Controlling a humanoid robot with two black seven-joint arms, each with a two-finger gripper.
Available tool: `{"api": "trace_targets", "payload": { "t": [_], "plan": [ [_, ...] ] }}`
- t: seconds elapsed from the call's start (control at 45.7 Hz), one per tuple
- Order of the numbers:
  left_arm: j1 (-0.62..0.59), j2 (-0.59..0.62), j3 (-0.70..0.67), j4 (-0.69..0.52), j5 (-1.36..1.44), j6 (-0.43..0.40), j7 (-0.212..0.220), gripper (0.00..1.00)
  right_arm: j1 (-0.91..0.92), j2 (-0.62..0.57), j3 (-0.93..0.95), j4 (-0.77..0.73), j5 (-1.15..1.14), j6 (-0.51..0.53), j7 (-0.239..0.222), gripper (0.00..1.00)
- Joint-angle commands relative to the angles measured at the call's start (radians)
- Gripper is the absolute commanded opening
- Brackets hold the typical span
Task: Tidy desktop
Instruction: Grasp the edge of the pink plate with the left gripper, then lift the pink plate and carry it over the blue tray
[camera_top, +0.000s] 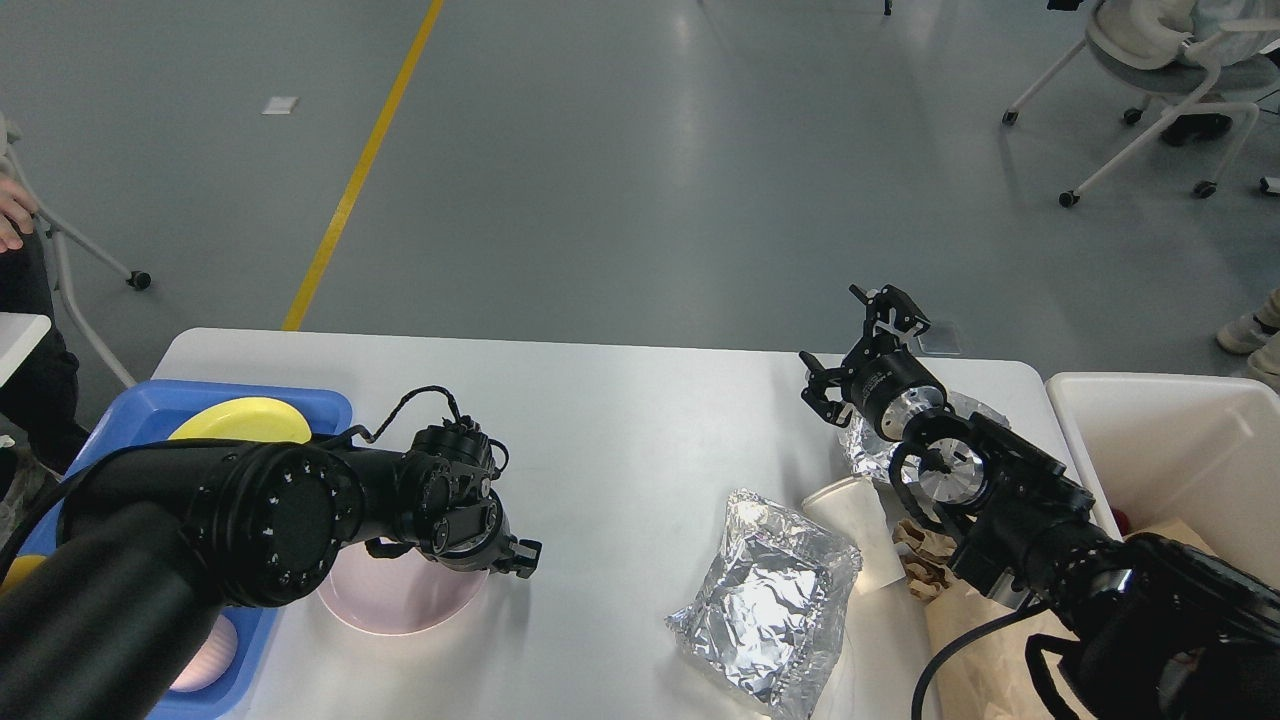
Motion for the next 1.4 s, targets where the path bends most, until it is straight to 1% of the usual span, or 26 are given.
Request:
{"api": "trace_targets", "payload": {
  "t": [0.0,0.066,0.153,0.307,0.438,0.504,0.526,0.635,0.767,1.051,1.205,1.38],
  "plan": [
    [-0.006,0.000,-0.002,0.000,0.000,-0.002,-0.003,0.00,0.000,-0.001,0.000,0.000,0.000,0.000,0.000,1.00],
    [-0.012,0.000,-0.002,-0.002,0.000,-0.012,-0.003,0.00,0.000,0.000,0.000,0.000,0.000,0.000,0.000,1.00],
    [-0.036,0.000,-0.004,-0.003,-0.008,-0.080,-0.006,0.00,0.000,0.000,0.000,0.000,0.000,0.000,0.000,1.00],
    [-0.099,0.003,-0.042,-0.006,-0.012,-0.258,-0.007,0.00,0.000,-0.001,0.000,0.000,0.000,0.000,0.000,1.00],
    [-0.147,0.009,-0.039,-0.011,-0.012,-0.419,-0.007,0.00,0.000,-0.001,0.000,0.000,0.000,0.000,0.000,1.00],
    [-0.177,0.012,-0.036,-0.020,-0.012,-0.491,-0.009,0.00,0.000,-0.001,0.000,0.000,0.000,0.002,0.000,1.00],
    [-0.188,0.014,-0.036,-0.024,-0.012,-0.500,-0.010,0.00,0.000,-0.001,0.000,0.000,0.000,0.000,0.000,1.00],
    [-0.257,0.032,-0.030,-0.057,-0.012,-0.500,-0.010,0.00,0.000,0.001,0.000,0.000,0.000,0.002,0.000,1.00],
    [-0.344,0.081,-0.029,-0.110,-0.012,-0.500,-0.007,0.00,0.000,-0.001,0.000,0.000,0.000,0.000,0.000,1.00],
    [-0.516,0.137,-0.009,-0.169,-0.011,-0.500,-0.016,0.00,0.000,-0.001,0.000,0.000,0.000,0.000,0.000,1.00],
    [-0.565,0.153,-0.009,-0.173,-0.011,-0.500,-0.016,0.00,0.000,-0.001,0.000,0.000,0.000,0.000,0.000,1.00],
    [-0.569,0.164,0.013,-0.170,0.000,-0.500,-0.013,0.00,0.000,-0.001,0.000,0.000,0.000,0.002,0.000,1.00]
  ]
}}
